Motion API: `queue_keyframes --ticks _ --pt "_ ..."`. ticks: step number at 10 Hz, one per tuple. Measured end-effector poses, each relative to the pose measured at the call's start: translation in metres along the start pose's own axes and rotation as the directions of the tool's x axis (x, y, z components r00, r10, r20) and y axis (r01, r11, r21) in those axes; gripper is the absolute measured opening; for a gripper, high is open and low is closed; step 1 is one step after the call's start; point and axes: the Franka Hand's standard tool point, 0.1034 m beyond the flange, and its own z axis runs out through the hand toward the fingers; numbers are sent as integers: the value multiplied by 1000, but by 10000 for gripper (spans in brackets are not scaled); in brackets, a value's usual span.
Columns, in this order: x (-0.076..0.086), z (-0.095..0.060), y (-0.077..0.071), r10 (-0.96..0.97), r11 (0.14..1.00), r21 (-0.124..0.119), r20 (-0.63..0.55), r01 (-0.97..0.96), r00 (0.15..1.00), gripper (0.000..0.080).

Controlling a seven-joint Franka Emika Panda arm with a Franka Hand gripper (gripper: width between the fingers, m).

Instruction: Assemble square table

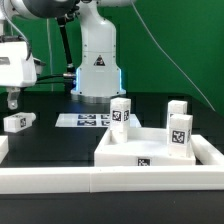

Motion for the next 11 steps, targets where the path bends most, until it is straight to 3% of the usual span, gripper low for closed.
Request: queue_keyframes --ticks 2,4,6,8,9,10,11 --pt "-22 12 8 -89 996 -29 16 89 996 649" --pt "-22 12 9 -85 996 -29 18 86 996 649" --pt "-25 14 7 -82 996 -13 44 83 996 649" --pt "-31 15 3 -101 995 47 209 93 973 649" --pt "-26 16 7 -95 995 48 261 85 961 649" --pt "-27 21 12 -77 997 35 314 69 946 649" --pt "-32 20 10 -86 996 46 390 74 917 649"
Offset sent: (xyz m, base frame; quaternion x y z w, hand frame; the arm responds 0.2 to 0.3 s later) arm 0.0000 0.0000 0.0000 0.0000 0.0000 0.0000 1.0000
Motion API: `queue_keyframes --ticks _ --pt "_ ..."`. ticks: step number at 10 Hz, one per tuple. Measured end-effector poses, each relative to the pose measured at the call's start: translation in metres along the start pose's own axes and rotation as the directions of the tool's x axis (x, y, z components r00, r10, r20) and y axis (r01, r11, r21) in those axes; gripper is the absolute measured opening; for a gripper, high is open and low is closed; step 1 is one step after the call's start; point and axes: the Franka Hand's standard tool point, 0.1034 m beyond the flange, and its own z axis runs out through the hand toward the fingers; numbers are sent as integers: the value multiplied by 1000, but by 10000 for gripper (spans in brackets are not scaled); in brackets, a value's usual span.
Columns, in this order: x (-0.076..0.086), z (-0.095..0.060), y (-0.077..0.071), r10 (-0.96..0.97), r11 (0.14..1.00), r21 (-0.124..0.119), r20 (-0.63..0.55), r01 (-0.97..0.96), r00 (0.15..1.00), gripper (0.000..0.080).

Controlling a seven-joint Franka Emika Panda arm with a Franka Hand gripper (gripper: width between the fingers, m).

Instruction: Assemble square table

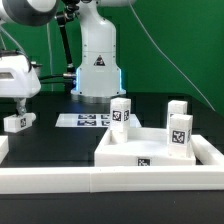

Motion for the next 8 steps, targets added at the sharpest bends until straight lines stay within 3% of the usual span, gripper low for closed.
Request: queue_keyframes --ticks 4,5,7,8 --pt "-2 11 5 6 1000 28 247 -14 969 649" --pt "-6 13 7 9 1000 19 318 -16 948 649" --pt "-11 21 13 42 999 -28 455 -32 890 649" --pt "-11 27 16 49 999 -36 486 -36 873 649"
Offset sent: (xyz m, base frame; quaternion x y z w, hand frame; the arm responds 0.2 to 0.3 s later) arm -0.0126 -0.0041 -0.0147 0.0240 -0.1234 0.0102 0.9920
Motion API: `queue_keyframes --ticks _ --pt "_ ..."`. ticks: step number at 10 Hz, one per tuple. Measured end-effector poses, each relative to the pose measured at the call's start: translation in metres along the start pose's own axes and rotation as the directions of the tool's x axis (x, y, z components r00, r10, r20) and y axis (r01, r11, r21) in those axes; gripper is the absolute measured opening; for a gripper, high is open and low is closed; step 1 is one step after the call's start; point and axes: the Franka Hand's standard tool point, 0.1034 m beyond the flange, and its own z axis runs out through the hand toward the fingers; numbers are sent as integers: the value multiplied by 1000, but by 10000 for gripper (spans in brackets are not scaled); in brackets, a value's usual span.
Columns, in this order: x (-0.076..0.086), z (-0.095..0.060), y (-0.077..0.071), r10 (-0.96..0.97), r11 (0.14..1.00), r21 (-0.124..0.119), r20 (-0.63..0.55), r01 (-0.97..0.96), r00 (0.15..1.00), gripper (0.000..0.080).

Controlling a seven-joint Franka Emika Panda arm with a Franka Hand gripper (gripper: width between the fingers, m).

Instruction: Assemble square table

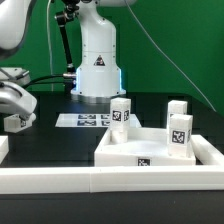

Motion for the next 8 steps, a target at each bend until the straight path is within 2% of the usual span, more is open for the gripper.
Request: queue_keyframes --ticks 2,4,6,7,8 --pt "-3 9 4 13 1000 9 123 -15 992 649" --pt "3 7 -1 4 1000 -9 109 -3 994 649" --pt "4 7 -5 -3 1000 -16 101 4 995 649" --pt "6 7 -6 -5 1000 -18 96 7 995 522" --pt "6 8 -7 -8 1000 -19 96 9 995 522"
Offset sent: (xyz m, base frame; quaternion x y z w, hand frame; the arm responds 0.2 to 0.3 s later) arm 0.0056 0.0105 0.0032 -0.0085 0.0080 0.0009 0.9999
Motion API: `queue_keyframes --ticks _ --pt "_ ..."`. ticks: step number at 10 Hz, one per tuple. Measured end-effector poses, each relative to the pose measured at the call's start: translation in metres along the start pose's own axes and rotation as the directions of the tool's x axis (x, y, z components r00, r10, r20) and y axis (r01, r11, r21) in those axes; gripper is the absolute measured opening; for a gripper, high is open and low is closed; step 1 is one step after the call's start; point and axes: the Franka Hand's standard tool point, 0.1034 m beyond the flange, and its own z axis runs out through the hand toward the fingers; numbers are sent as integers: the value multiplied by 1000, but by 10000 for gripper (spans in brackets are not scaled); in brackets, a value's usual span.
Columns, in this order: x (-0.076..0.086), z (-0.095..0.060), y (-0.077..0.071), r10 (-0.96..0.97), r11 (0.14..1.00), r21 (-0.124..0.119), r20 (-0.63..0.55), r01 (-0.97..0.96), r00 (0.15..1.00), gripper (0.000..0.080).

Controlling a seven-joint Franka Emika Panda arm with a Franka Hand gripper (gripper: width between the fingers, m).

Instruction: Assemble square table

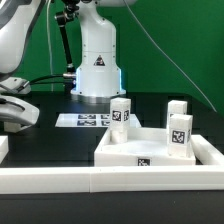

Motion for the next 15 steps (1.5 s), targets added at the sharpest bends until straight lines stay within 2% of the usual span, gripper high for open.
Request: queue_keyframes --ticks 1,2,5,6,7,8,10,11,12,15 --pt "1 0 -1 -3 1000 -1 -1 3 1000 383" --pt "1 1 -2 -4 1000 -2 -1 4 1000 288" --pt "0 -4 -7 -13 1000 -7 -9 13 1000 288" --pt "-2 -10 -13 -26 999 -23 -14 25 1000 288" --pt "-7 -21 -27 -35 998 -47 -23 34 999 288" --pt "-13 -33 -45 -14 998 -56 -25 13 1000 288" --pt "-17 -52 -67 17 997 -70 -51 -20 999 288" --pt "-17 -58 -69 -3 997 -73 -57 -1 998 288" --pt "-15 -59 -64 -29 997 -69 -62 24 998 290" --pt "-10 -61 -62 -25 997 -73 -96 18 995 290"
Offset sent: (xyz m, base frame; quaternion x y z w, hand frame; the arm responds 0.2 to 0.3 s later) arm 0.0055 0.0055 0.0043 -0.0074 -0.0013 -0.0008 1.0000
